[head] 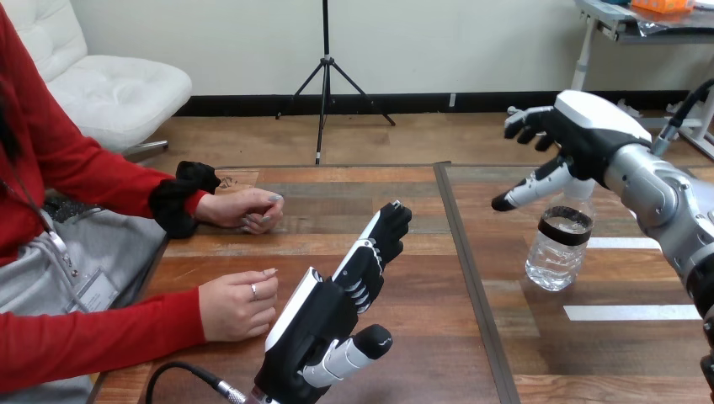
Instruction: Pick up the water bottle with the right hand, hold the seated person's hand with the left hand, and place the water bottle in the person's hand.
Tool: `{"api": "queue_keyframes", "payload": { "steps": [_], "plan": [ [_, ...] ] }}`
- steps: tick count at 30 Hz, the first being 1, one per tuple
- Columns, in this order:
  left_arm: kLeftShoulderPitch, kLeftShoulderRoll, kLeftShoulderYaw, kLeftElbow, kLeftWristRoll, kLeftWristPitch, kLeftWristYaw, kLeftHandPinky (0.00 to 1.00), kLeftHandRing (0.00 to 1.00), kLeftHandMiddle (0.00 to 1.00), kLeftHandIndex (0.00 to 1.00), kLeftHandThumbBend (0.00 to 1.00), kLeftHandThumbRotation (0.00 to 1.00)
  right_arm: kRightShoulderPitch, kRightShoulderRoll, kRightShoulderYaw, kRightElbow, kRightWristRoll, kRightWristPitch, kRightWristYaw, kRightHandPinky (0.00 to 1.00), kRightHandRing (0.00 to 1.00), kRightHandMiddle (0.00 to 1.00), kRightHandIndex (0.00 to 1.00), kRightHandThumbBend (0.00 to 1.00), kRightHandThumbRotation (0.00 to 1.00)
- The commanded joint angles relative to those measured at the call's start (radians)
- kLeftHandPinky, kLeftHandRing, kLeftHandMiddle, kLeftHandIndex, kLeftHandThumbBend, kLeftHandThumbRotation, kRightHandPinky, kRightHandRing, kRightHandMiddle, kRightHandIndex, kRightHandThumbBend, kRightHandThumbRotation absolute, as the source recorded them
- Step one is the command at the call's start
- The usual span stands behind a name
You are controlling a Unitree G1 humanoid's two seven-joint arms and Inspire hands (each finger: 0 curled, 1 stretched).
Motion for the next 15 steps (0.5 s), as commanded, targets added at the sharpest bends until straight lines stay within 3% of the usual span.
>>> {"api": "queue_keyframes", "payload": {
  "steps": [1, 7, 15],
  "plan": [
    [-0.054, -0.002, 0.012, -0.029, -0.009, 0.002, -0.001, 1.00, 1.00, 1.00, 1.00, 1.00, 0.79, 0.012, -0.029, -0.034, -0.051, 0.026, -0.015, -0.035, 0.63, 0.74, 0.78, 0.79, 1.00, 0.32],
    [-0.057, -0.001, 0.013, -0.029, -0.010, 0.007, 0.000, 1.00, 1.00, 1.00, 1.00, 1.00, 0.79, 0.035, -0.030, -0.060, -0.053, 0.057, -0.032, -0.051, 0.60, 0.71, 0.77, 0.82, 1.00, 0.41],
    [-0.062, 0.004, 0.017, -0.025, -0.013, 0.010, -0.006, 1.00, 1.00, 1.00, 1.00, 1.00, 0.79, 0.075, -0.027, -0.096, -0.074, 0.095, -0.053, -0.091, 0.62, 0.75, 0.81, 0.85, 1.00, 0.49]
  ]
}}
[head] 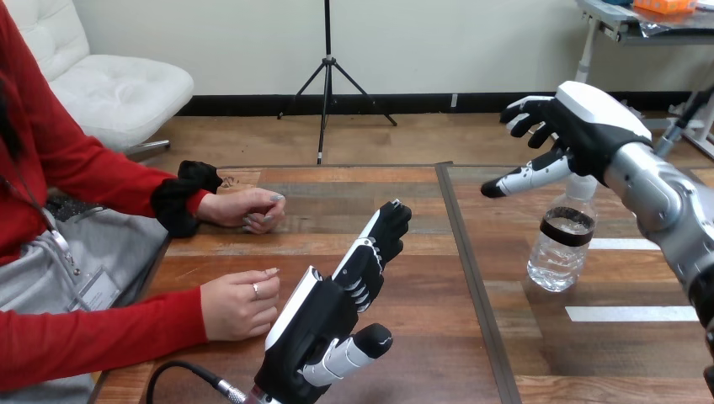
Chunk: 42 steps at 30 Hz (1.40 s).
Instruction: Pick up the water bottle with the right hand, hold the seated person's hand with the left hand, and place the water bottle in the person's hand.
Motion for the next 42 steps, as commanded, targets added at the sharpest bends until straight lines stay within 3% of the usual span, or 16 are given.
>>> {"api": "queue_keyframes", "payload": {
  "steps": [1, 18, 27, 30, 42],
  "plan": [
    [-0.061, 0.003, 0.016, -0.023, -0.015, 0.003, -0.005, 1.00, 1.00, 1.00, 1.00, 1.00, 0.79, 0.026, -0.025, -0.050, -0.047, 0.036, -0.022, -0.056, 0.62, 0.76, 0.81, 0.85, 1.00, 0.50],
    [-0.078, 0.009, 0.036, -0.013, -0.027, 0.009, -0.029, 1.00, 1.00, 1.00, 1.00, 1.00, 0.78, 0.103, -0.004, -0.137, -0.069, 0.128, -0.106, -0.150, 0.71, 0.82, 0.84, 0.90, 1.00, 0.57],
    [-0.089, 0.018, 0.054, -0.004, -0.025, -0.001, -0.046, 1.00, 1.00, 1.00, 1.00, 1.00, 0.79, 0.139, 0.017, -0.194, -0.072, 0.185, -0.176, -0.209, 0.75, 0.83, 0.84, 0.89, 1.00, 0.57],
    [-0.089, 0.020, 0.058, -0.007, -0.036, 0.012, -0.057, 1.00, 1.00, 1.00, 1.00, 1.00, 0.80, 0.147, 0.020, -0.207, -0.066, 0.204, -0.205, -0.207, 0.76, 0.84, 0.84, 0.90, 1.00, 0.57],
    [-0.098, 0.030, 0.068, -0.004, -0.066, 0.017, -0.093, 1.00, 1.00, 1.00, 1.00, 1.00, 0.80, 0.174, 0.032, -0.240, -0.070, 0.244, -0.229, -0.234, 0.82, 0.87, 0.85, 0.92, 1.00, 0.56]
  ]
}}
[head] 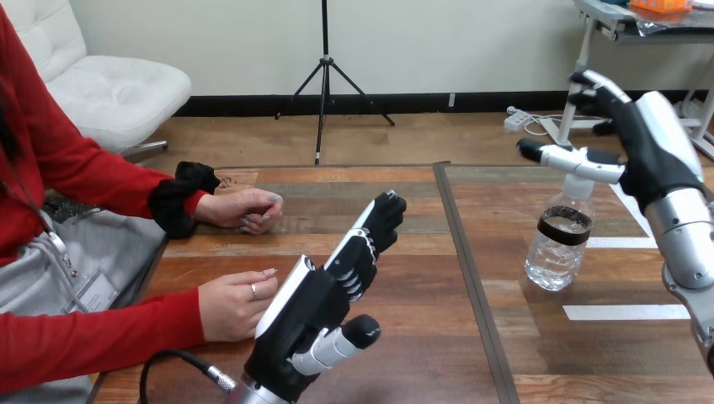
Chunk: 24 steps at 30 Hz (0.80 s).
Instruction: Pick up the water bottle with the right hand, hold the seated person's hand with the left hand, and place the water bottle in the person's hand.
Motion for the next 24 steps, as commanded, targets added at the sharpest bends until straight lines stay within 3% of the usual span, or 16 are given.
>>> {"api": "queue_keyframes", "payload": {
  "steps": [1, 24],
  "plan": [
    [-0.060, 0.008, 0.022, -0.007, -0.030, 0.002, -0.017, 1.00, 1.00, 1.00, 1.00, 1.00, 0.81, -0.014, 0.027, -0.038, -0.036, 0.031, -0.037, -0.023, 0.82, 0.87, 0.85, 0.92, 1.00, 0.56],
    [-0.059, 0.010, 0.044, -0.024, -0.057, 0.022, -0.072, 0.99, 1.00, 1.00, 1.00, 1.00, 0.79, 0.027, 0.045, -0.064, -0.026, 0.056, -0.038, -0.033, 0.80, 0.87, 0.83, 0.90, 1.00, 0.53]
  ]
}}
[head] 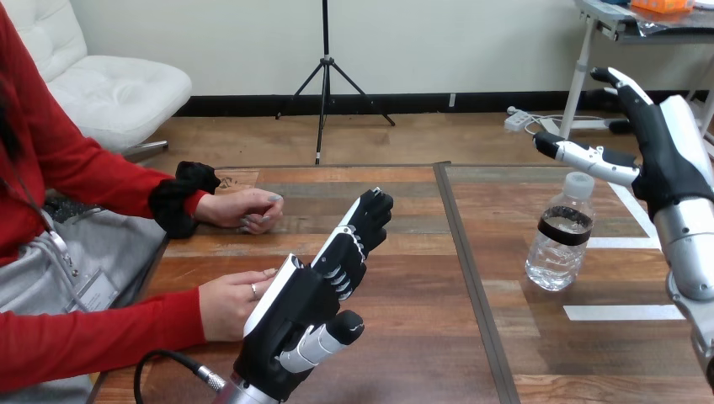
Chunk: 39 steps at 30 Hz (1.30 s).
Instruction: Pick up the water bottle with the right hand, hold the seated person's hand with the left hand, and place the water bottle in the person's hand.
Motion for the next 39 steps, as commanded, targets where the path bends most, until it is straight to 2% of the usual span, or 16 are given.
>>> {"api": "queue_keyframes", "payload": {
  "steps": [1, 8, 30, 39],
  "plan": [
    [-0.057, 0.005, 0.011, -0.024, -0.012, -0.002, -0.008, 0.99, 1.00, 1.00, 1.00, 1.00, 0.79, -0.015, 0.027, -0.015, -0.021, 0.011, -0.019, -0.016, 0.80, 0.87, 0.83, 0.89, 1.00, 0.54],
    [-0.056, 0.007, 0.013, -0.024, -0.009, -0.008, -0.013, 0.99, 1.00, 1.00, 1.00, 1.00, 0.79, -0.006, 0.033, -0.021, -0.017, 0.012, -0.012, -0.008, 0.79, 0.86, 0.83, 0.89, 1.00, 0.53],
    [-0.046, 0.006, 0.011, -0.039, -0.009, -0.002, -0.016, 0.98, 1.00, 1.00, 1.00, 1.00, 0.80, 0.001, 0.058, -0.014, 0.044, -0.004, -0.005, -0.034, 0.75, 0.85, 0.83, 0.89, 1.00, 0.55],
    [-0.043, 0.005, 0.011, -0.045, -0.016, 0.006, -0.021, 0.99, 1.00, 1.00, 1.00, 1.00, 0.80, 0.001, 0.076, -0.015, 0.075, 0.004, 0.011, -0.028, 0.75, 0.85, 0.83, 0.89, 1.00, 0.52]
  ]
}}
